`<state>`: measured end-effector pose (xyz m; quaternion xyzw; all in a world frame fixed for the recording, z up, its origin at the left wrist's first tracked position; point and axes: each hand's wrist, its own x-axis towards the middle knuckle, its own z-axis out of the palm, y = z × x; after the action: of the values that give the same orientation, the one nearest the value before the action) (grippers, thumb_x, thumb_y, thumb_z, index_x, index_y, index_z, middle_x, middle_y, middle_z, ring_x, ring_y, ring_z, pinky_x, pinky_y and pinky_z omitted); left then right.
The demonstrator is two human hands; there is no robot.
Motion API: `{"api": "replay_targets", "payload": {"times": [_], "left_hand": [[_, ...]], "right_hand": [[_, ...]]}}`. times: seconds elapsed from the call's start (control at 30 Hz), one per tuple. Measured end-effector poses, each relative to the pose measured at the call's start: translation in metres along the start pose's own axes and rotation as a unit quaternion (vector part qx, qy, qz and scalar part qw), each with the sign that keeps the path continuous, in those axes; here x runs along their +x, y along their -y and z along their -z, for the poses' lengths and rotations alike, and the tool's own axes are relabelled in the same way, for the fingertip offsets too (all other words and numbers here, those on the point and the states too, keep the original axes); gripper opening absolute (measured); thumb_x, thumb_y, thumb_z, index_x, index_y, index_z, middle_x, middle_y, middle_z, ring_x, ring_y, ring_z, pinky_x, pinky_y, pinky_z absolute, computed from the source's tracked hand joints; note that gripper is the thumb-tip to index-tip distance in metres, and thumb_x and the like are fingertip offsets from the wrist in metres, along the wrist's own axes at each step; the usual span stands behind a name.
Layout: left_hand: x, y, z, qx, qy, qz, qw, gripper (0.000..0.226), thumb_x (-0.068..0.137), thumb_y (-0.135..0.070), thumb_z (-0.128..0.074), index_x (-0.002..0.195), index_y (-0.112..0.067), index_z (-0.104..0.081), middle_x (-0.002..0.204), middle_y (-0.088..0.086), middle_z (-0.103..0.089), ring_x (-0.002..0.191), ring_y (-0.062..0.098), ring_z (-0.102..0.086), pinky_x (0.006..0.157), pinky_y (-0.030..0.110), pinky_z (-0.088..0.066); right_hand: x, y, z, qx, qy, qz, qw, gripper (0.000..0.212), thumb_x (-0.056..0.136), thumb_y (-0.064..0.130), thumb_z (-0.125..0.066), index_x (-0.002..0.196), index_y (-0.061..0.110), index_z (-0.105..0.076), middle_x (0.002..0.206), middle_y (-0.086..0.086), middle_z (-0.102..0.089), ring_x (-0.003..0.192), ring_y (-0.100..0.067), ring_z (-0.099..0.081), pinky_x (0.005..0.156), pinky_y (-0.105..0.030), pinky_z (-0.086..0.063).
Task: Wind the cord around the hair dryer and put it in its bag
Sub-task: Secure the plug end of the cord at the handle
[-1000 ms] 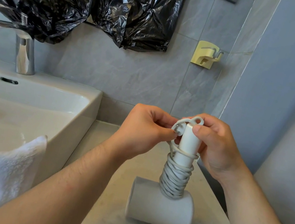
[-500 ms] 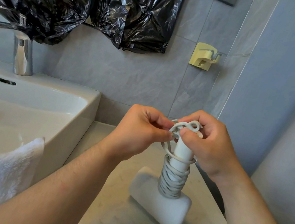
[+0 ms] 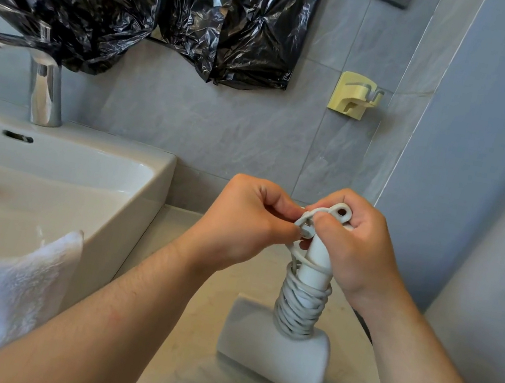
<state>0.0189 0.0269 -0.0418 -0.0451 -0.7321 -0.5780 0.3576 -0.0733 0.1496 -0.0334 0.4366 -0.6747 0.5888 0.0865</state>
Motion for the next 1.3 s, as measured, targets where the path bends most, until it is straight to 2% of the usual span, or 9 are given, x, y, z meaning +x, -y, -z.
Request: {"api": "replay_targets", "payload": {"times": [0.1,0.3,0.47,0.63,0.77,0.93,1.0,1.17,1.3], "left_hand": [[0.000,-0.002,-0.001,0.022,-0.004,-0.003,1.000,0.027,0.069,0.015,-0.070,0.073,-0.010,-0.079,0.068,0.003,-0.075,0.065,0.013,-0.068,0.067,0.033,-0.059],[0.000,-0.003,-0.002,0.056,-0.011,-0.003,0.998,0.023,0.070,0.010,-0.074,0.075,-0.012,-0.079,0.070,0.003,-0.076,0.067,0.015,-0.070,0.072,0.043,-0.061],[0.000,-0.003,-0.005,0.122,-0.030,-0.018,0.992,0.015,0.070,0.004,-0.075,0.074,-0.010,-0.079,0.068,0.008,-0.075,0.072,0.029,-0.073,0.064,0.051,-0.058],[0.001,-0.001,-0.005,0.114,-0.029,-0.020,0.993,0.012,0.073,0.005,-0.074,0.076,-0.006,-0.078,0.071,0.008,-0.076,0.069,0.024,-0.073,0.066,0.045,-0.059],[0.000,0.000,-0.006,0.103,-0.028,-0.025,0.994,0.024,0.074,0.006,-0.072,0.067,-0.017,-0.075,0.062,-0.003,-0.073,0.056,0.011,-0.064,0.056,0.027,-0.054],[0.002,0.009,-0.005,0.074,-0.015,-0.006,0.997,0.020,0.073,0.000,-0.076,0.071,-0.019,-0.073,0.072,0.005,-0.074,0.064,0.012,-0.064,0.064,0.037,-0.057],[0.002,0.018,-0.006,0.111,0.018,0.016,0.994,0.017,0.069,-0.005,-0.079,0.074,-0.016,-0.067,0.076,0.009,-0.069,0.065,0.014,-0.060,0.068,0.041,-0.056],[-0.004,0.030,-0.013,0.138,0.096,0.037,0.985,0.008,0.075,-0.007,-0.073,0.072,-0.007,-0.065,0.066,-0.002,-0.063,0.059,0.009,-0.053,0.059,0.032,-0.049],[-0.005,0.031,-0.022,0.108,-0.030,-0.011,0.994,0.006,0.067,-0.016,-0.067,0.072,-0.013,-0.065,0.063,-0.005,-0.064,0.055,0.010,-0.050,0.052,0.025,-0.041]], "right_hand": [[-0.001,0.003,-0.001,0.007,-0.007,-0.009,1.000,0.013,0.066,0.017,-0.055,0.070,0.020,-0.068,0.068,-0.003,-0.069,0.066,-0.021,-0.065,0.066,-0.047,-0.056],[-0.002,0.005,-0.003,0.008,-0.035,-0.004,0.999,0.016,0.065,0.015,-0.055,0.062,0.020,-0.069,0.061,-0.001,-0.068,0.062,-0.021,-0.065,0.060,-0.042,-0.055],[-0.002,0.006,-0.003,-0.012,-0.040,-0.002,0.999,0.014,0.064,0.017,-0.056,0.058,0.021,-0.067,0.058,0.005,-0.065,0.060,-0.011,-0.061,0.057,-0.032,-0.050],[-0.002,0.006,-0.001,-0.018,-0.036,-0.002,0.999,0.012,0.065,0.018,-0.057,0.058,0.021,-0.066,0.058,0.005,-0.064,0.061,-0.012,-0.060,0.059,-0.035,-0.049],[-0.001,0.006,0.000,-0.022,-0.032,-0.011,0.999,0.011,0.066,0.020,-0.058,0.064,0.019,-0.068,0.062,0.007,-0.067,0.063,-0.009,-0.063,0.059,-0.030,-0.051],[0.001,0.004,0.003,-0.055,-0.035,-0.021,0.998,0.012,0.065,0.020,-0.057,0.063,0.015,-0.068,0.062,0.001,-0.068,0.065,-0.019,-0.065,0.061,-0.041,-0.055],[0.002,0.001,0.003,-0.048,-0.047,-0.023,0.997,0.013,0.065,0.020,-0.057,0.065,0.011,-0.067,0.064,-0.006,-0.068,0.069,-0.029,-0.066,0.064,-0.048,-0.055],[0.002,0.000,0.003,-0.048,-0.066,-0.012,0.997,0.021,0.064,0.020,-0.056,0.068,0.002,-0.065,0.070,-0.018,-0.067,0.072,-0.035,-0.063,0.061,-0.048,-0.053],[0.003,-0.001,0.003,-0.043,-0.064,-0.011,0.997,0.016,0.064,0.018,-0.057,0.066,0.005,-0.066,0.068,-0.014,-0.068,0.069,-0.032,-0.064,0.060,-0.044,-0.053]]}}
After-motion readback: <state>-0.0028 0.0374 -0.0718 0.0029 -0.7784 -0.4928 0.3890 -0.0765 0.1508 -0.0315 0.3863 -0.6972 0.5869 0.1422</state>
